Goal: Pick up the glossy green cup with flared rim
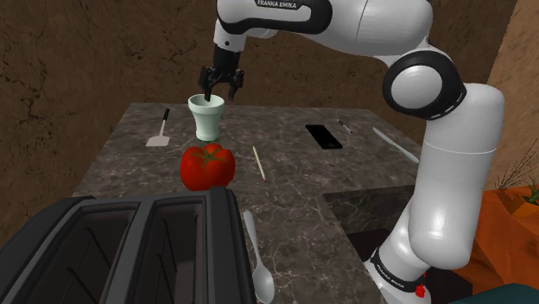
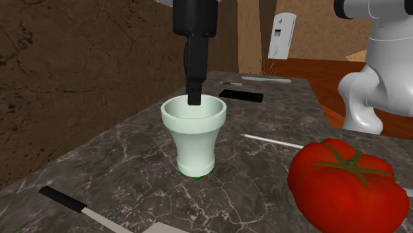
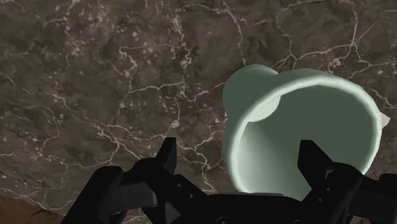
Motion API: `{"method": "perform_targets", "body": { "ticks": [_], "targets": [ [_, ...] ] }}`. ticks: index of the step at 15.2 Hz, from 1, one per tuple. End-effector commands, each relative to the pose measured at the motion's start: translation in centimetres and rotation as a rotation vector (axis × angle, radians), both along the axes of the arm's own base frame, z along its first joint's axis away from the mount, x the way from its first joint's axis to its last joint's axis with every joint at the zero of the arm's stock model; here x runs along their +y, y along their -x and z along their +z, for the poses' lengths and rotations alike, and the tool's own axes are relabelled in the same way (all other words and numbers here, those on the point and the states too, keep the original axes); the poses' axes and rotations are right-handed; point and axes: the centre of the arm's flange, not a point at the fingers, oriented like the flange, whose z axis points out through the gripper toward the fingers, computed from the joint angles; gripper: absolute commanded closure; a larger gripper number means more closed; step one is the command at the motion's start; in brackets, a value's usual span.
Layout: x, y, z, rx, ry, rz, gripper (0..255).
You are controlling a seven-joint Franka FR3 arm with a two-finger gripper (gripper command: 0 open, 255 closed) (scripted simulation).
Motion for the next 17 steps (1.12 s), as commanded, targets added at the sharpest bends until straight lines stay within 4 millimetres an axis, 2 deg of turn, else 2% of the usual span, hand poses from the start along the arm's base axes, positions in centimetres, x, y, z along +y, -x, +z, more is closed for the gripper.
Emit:
{"method": "perform_targets", "body": {
  "ticks": [1,3,5,6,15,17],
  "targets": [
    [0.1,-0.1,-1.1,-0.001,0.000,0.000,0],
    [0.1,-0.1,-2.5,-0.001,0.000,0.000,0],
    [0.1,0.0,-2.5,-0.001,0.000,0.000,0],
    [0.1,0.0,-2.4,-0.001,0.000,0.000,255],
    [0.1,-0.1,-2.5,-0.001,0.000,0.000,255],
    [0.1,0.0,-1.4,-0.001,0.000,0.000,255]
  ]
}}
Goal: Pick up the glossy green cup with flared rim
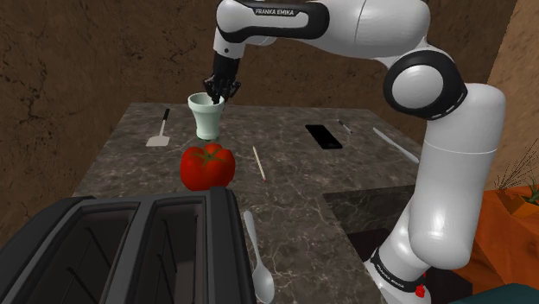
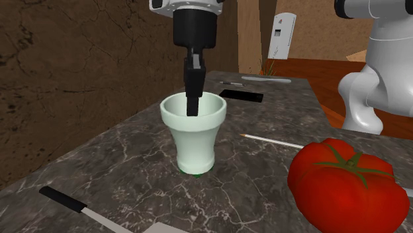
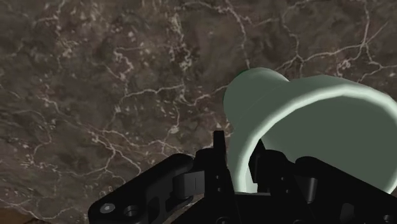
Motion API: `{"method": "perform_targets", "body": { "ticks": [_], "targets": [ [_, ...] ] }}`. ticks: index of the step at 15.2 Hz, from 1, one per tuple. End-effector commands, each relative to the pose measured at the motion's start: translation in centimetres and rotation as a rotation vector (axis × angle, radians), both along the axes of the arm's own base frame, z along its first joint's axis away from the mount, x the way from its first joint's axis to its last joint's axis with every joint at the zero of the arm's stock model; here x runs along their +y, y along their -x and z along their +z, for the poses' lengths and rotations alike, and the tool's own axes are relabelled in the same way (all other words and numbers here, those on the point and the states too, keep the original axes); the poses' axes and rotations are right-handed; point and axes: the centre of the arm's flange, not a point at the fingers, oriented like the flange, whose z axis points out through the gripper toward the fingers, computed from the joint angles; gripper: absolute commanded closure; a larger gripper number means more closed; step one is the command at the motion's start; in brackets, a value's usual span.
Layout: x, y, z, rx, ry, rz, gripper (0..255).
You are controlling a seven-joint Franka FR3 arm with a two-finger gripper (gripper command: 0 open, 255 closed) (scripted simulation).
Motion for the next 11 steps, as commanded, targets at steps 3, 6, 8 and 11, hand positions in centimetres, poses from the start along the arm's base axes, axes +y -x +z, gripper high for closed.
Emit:
{"method": "perform_targets", "body": {
  "ticks": [3,6,8,11],
  "targets": [
    [0.0,0.0,2.0,0.000,0.000,0.000,255],
    [0.0,0.0,3.6,0.000,0.000,0.000,255],
    [0.0,0.0,4.6,0.000,0.000,0.000,255],
    [0.0,0.0,6.2,0.000,0.000,0.000,255]
  ]
}}
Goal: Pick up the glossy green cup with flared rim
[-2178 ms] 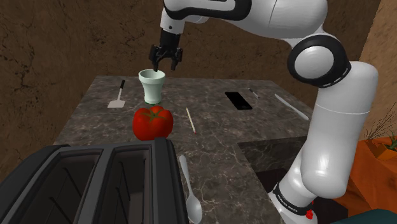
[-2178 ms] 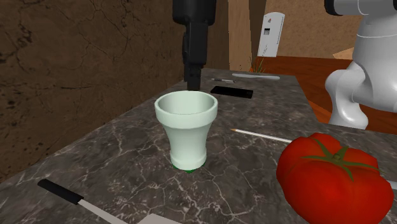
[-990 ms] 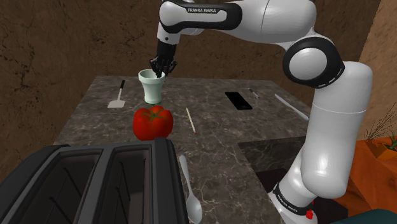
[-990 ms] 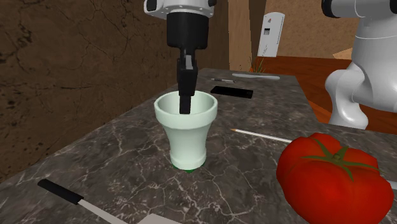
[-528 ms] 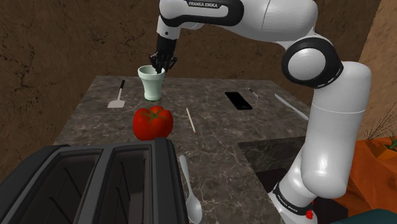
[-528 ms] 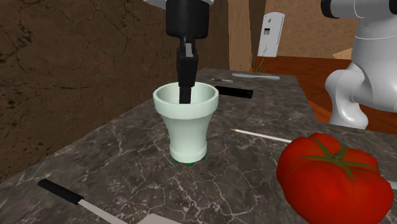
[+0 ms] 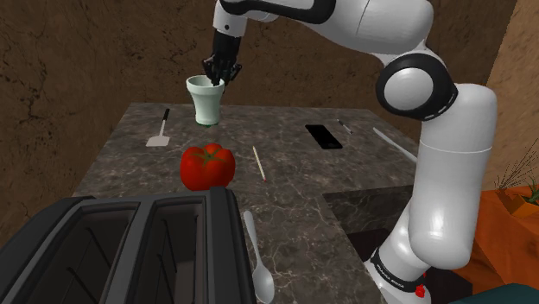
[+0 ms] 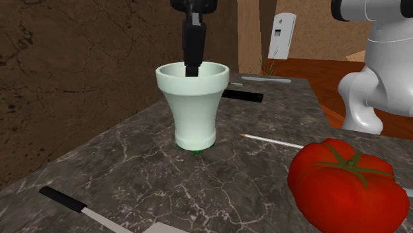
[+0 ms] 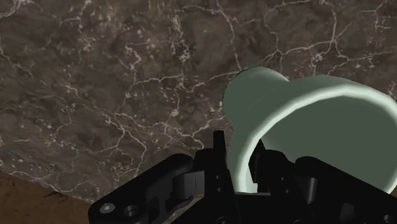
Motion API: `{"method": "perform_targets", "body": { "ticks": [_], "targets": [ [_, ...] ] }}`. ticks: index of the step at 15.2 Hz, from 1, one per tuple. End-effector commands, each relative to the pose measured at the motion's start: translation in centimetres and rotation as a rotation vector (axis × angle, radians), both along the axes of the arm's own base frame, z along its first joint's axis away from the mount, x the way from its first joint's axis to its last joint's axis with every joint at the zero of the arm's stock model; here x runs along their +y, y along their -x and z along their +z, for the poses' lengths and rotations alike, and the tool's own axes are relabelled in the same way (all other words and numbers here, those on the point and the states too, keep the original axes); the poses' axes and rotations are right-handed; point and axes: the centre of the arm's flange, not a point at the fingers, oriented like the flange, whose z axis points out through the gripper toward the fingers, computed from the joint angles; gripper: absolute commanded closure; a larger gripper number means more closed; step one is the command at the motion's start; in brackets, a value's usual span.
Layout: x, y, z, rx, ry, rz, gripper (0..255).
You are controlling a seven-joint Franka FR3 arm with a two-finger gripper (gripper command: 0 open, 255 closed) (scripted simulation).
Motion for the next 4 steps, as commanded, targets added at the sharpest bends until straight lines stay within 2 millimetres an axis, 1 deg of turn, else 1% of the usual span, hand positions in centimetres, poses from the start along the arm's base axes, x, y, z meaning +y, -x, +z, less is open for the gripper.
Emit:
{"method": "perform_targets", "body": {
  "ticks": [1,2,4],
  "targets": [
    [-0.10,-0.01,1.09,0.000,0.000,0.000,255],
    [-0.10,-0.01,1.61,0.000,0.000,0.000,255],
    [-0.10,0.00,1.69,0.000,0.000,0.000,255]
  ]
}}
